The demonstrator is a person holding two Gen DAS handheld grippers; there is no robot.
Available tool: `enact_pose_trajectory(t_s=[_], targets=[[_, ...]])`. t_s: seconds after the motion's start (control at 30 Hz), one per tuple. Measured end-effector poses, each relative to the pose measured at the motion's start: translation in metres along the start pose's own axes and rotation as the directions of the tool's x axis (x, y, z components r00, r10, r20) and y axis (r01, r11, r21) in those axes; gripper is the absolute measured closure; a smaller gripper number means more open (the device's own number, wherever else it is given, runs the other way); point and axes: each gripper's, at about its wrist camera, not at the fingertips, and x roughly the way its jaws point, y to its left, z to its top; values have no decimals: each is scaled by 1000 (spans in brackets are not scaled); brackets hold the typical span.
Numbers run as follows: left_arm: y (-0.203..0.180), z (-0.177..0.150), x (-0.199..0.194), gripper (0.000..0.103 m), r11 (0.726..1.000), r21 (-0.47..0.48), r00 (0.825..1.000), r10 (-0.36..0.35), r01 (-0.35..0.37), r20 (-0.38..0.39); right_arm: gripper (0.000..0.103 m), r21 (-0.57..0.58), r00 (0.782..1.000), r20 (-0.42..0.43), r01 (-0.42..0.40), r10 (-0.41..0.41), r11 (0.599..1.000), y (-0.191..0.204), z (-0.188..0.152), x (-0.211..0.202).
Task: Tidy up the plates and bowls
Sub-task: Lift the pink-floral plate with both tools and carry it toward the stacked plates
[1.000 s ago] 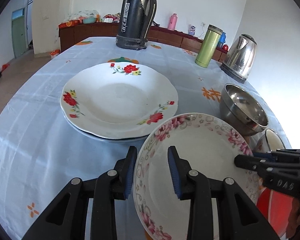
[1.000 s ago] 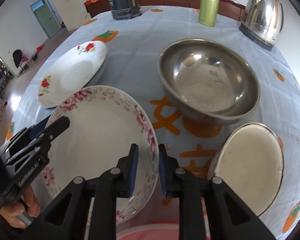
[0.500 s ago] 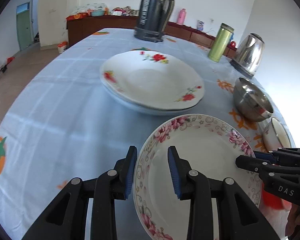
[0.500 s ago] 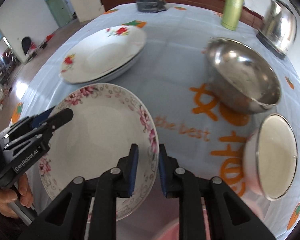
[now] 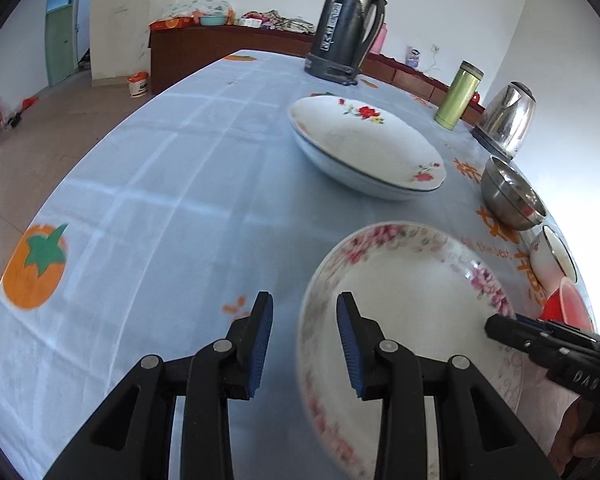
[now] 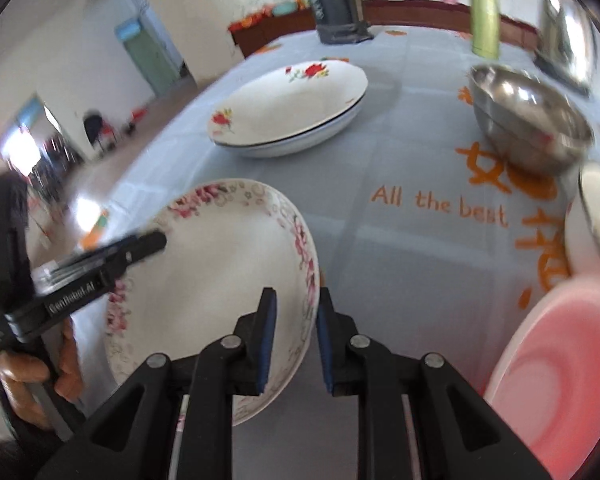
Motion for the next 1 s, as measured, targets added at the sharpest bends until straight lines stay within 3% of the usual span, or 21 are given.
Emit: enact_pose_trajectory(t_s=[0.57, 0.77, 1.0], targets=[[-15, -20, 0, 70, 1000, 10, 999, 0, 0, 34, 75, 77, 996, 91, 7, -14, 997, 11, -23, 1], [-3, -20, -2, 80, 998, -57, 998, -32, 34, 47, 86, 46, 992, 111, 59, -64, 997, 12, -26, 0], [-3, -18, -8, 80, 996, -54, 996, -64, 67, 63, 87, 62, 988, 146, 45, -54, 997, 10, -26, -10]])
